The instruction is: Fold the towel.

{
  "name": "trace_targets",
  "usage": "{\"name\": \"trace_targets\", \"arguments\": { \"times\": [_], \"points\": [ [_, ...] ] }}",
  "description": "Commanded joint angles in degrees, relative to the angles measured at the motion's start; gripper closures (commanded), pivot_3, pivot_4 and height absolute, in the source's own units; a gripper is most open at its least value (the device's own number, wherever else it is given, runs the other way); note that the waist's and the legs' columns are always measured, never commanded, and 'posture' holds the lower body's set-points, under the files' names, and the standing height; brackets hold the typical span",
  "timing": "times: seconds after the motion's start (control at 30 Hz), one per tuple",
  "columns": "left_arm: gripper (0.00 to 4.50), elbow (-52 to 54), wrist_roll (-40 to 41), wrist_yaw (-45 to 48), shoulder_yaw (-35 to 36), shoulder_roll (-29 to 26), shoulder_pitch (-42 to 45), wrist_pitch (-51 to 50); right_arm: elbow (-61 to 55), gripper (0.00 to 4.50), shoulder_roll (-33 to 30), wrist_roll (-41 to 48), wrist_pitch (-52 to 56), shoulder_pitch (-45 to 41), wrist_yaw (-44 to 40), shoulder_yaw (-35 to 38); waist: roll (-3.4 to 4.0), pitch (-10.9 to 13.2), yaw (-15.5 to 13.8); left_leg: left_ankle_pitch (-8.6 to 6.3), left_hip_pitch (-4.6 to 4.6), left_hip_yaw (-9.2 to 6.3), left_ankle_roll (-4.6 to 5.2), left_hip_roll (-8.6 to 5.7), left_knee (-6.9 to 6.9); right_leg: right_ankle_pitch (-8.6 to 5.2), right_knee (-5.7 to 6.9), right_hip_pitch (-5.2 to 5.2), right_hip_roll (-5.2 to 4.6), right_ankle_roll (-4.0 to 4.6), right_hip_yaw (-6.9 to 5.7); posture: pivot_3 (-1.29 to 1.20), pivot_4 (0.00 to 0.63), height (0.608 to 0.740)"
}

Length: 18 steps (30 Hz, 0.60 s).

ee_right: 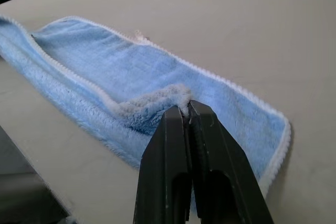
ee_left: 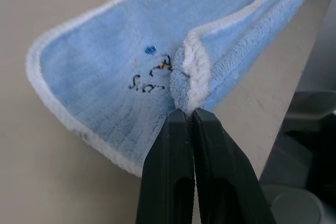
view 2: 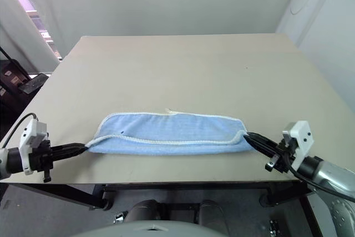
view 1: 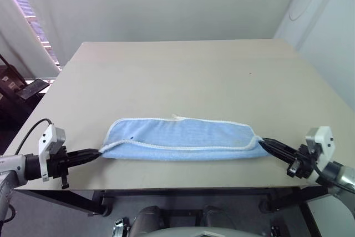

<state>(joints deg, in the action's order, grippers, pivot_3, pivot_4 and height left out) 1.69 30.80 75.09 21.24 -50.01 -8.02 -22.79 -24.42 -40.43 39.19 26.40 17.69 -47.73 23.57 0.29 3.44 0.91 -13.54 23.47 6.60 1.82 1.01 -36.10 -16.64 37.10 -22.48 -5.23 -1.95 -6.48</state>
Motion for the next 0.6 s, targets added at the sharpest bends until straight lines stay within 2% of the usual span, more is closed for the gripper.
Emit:
{"name": "trace_targets", "arguments": {
  "times": [0.03,0.3,0.43,0.6],
  "points": [
    [4.44,-2.97,1.21,-2.82,-0.45,1.79,5.05,-0.63,4.05,4.50,2.70,-4.62,-4.48,-4.60,2.59,-2.73,-0.01,0.00,-0.15,0.00,-0.01,0.00,0.00,0.00,0.00,0.01,-0.01,0.02,0.00,-0.02,0.00,0.00,0.000,0.724],
    [4.44,-11.46,-1.69,-3.33,-4.86,4.31,13.11,2.38,12.01,4.50,7.31,-10.28,-9.15,-12.15,7.25,-4.98,0.01,-0.01,-0.22,0.02,0.02,0.00,0.00,-0.02,0.00,0.12,0.02,-0.04,0.00,0.02,-0.04,0.00,0.000,0.724],
    [4.44,-18.80,-3.87,-4.09,-7.61,6.61,19.33,4.67,20.56,4.50,9.45,-15.14,-13.80,-17.75,10.43,-6.31,0.00,-0.02,-0.17,0.03,0.03,0.03,0.00,-0.02,-0.10,0.13,0.16,-0.04,0.02,-0.01,-0.07,0.00,0.000,0.724],
    [4.44,-24.79,-5.73,-4.14,-10.26,8.02,24.29,4.88,24.95,4.50,11.07,-17.73,-15.93,-21.46,10.93,-8.90,-0.02,-0.03,-0.15,0.03,-0.01,0.03,0.01,-0.01,-0.31,0.16,0.37,0.04,0.02,0.01,-0.07,0.00,0.000,0.724]
  ]
}}
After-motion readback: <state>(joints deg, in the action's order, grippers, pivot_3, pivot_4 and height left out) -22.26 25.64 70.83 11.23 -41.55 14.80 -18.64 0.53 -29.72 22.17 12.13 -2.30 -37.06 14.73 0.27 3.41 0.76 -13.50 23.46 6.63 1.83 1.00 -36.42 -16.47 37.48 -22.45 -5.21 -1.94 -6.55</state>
